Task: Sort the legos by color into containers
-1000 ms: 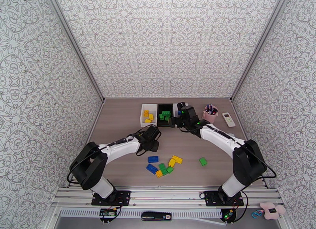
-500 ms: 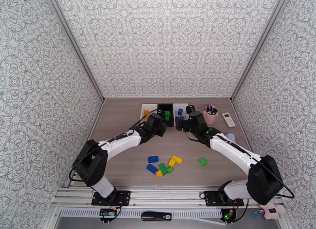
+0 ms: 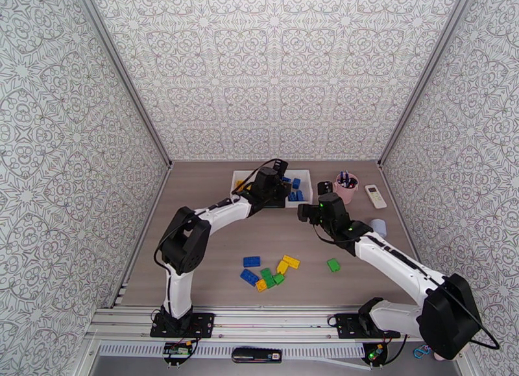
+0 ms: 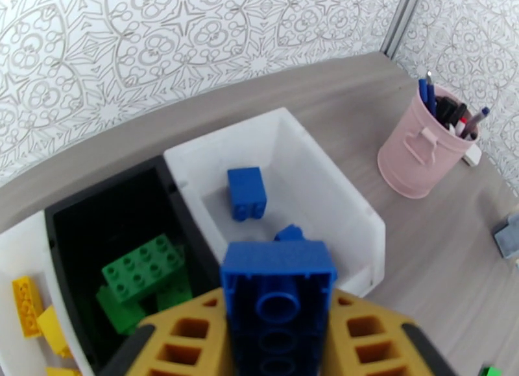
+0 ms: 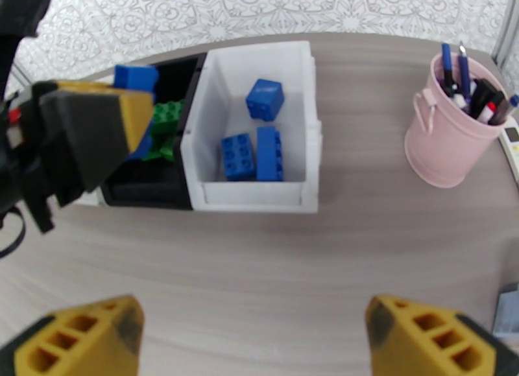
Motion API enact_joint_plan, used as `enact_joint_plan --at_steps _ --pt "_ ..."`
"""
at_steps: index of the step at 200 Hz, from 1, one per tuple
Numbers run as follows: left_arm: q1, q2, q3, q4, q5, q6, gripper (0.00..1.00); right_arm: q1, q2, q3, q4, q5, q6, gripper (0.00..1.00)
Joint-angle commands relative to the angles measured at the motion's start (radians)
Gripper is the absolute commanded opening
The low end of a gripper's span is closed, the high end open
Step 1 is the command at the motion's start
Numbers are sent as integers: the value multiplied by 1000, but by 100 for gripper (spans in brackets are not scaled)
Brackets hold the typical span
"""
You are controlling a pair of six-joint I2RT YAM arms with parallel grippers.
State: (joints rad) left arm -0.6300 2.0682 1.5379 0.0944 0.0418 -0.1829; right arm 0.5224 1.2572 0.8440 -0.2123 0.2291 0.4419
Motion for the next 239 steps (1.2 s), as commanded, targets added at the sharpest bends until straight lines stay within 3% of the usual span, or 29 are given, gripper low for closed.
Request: enact_joint_plan --at_steps 1,116,144,185,239 --pt "7 69 97 15 40 -21 24 -6 -24 -12 -15 19 16 94" --pt "19 313 403 -111 70 -29 28 -12 -77 -42 -40 38 31 94" --pt "23 299 399 -106 77 -27 38 -13 -91 -40 -59 45 30 93" --pt "25 207 301 -64 89 10 63 -12 -150 -50 -126 68 37 93" --pt "30 1 68 15 141 87 79 -13 -269 -111 -255 75 99 93"
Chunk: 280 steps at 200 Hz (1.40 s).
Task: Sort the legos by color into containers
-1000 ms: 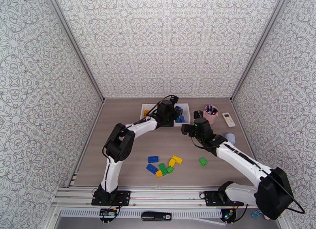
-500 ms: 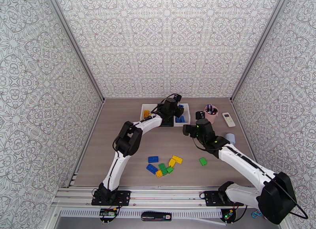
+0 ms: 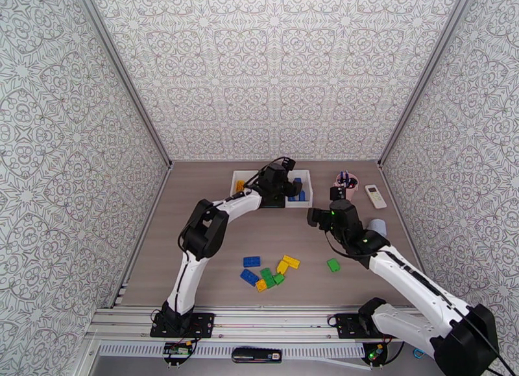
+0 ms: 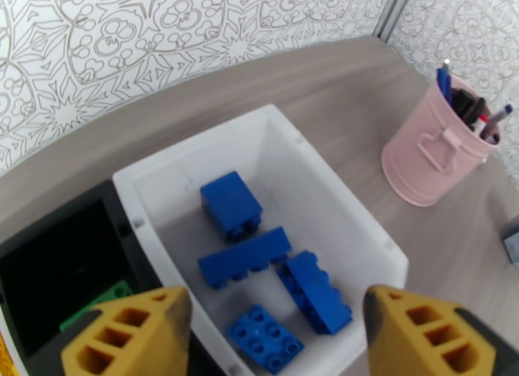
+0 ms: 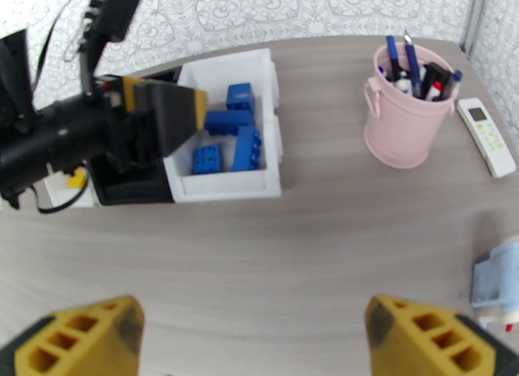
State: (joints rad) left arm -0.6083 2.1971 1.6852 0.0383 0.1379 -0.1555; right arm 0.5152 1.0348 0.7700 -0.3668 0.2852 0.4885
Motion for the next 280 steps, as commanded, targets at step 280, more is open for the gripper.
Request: enact_joint_plan --at_steps 280 --pt "-41 -745 -789 -28 565 573 100 -66 250 -151 -337 -242 79 83"
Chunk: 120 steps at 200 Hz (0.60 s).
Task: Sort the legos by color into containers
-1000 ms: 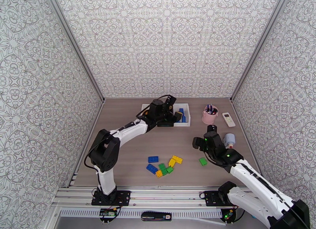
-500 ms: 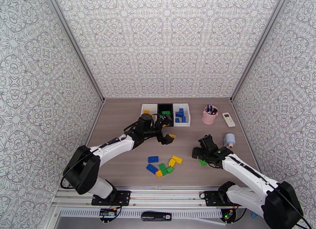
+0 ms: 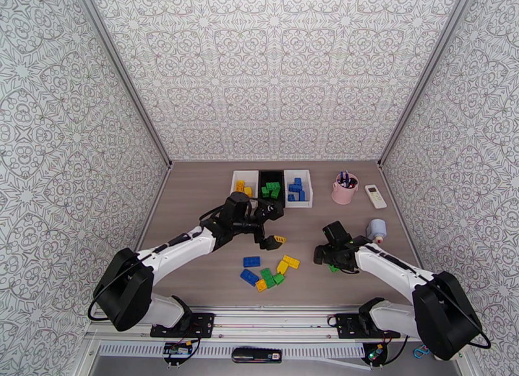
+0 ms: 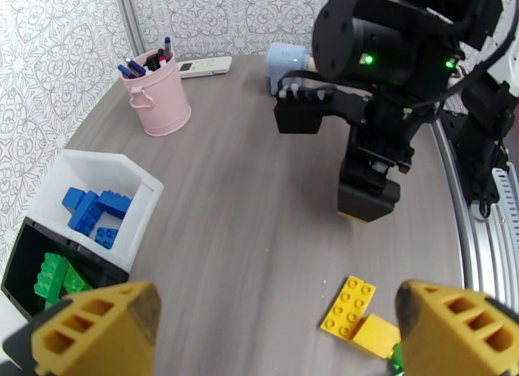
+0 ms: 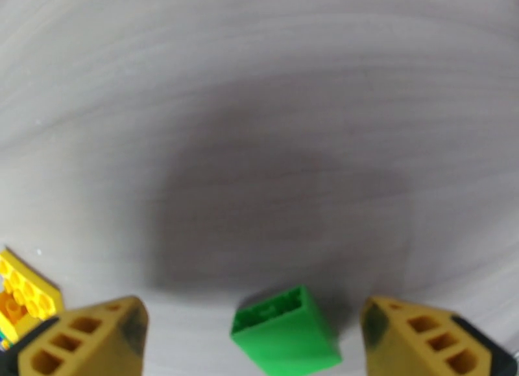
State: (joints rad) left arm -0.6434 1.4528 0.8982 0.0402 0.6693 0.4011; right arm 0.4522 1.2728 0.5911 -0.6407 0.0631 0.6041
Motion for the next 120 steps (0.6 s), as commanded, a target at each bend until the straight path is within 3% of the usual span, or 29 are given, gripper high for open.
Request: enact_joint_plan --at_steps 1,120 --pt "-6 0 -1 -31 33 15 100 -3 13 28 -66 -20 -37 83" --pt "22 0 4 -55 38 -36 100 2 108 86 -103 -9 -98 53"
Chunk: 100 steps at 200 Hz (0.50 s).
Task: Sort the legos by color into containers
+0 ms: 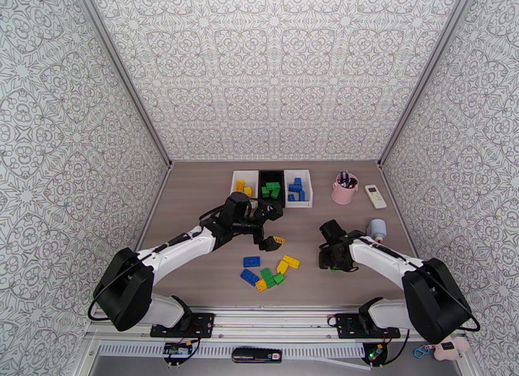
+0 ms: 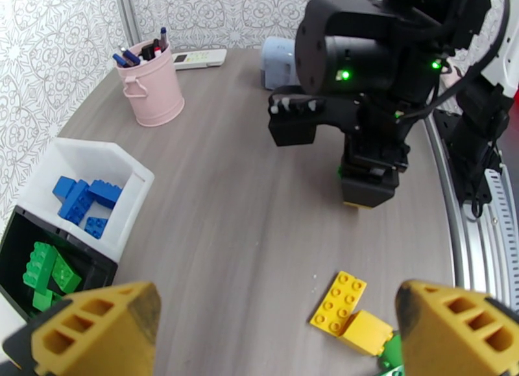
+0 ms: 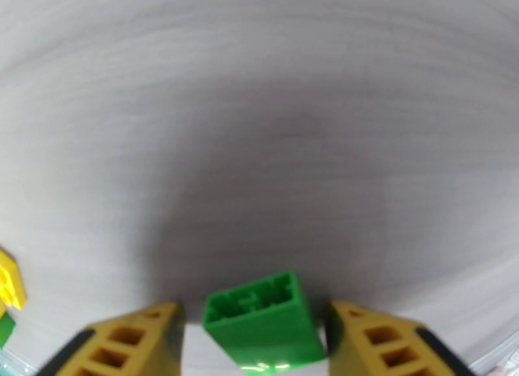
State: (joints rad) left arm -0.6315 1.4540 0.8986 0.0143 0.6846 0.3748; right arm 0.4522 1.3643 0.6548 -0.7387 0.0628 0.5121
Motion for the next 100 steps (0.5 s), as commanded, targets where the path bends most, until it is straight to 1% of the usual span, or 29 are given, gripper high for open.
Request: enact_joint_plan --at_steps 1,30,40,79,84,100 --pt "10 -1 3 -29 23 -10 100 2 16 22 -5 -9 -6 53" --pt "17 -4 -7 -16 27 -28 100 2 28 20 2 -15 1 45" --pt "19 -4 -9 -13 28 -33 100 1 31 18 7 -18 2 40" --pt "26 -7 -15 -14 29 -33 100 2 40 24 7 -19 4 35" --pt "26 -9 -16 -14 28 -33 100 1 39 26 7 -18 4 32" --pt "29 -11 -20 -14 28 -36 100 1 37 36 1 -20 3 29"
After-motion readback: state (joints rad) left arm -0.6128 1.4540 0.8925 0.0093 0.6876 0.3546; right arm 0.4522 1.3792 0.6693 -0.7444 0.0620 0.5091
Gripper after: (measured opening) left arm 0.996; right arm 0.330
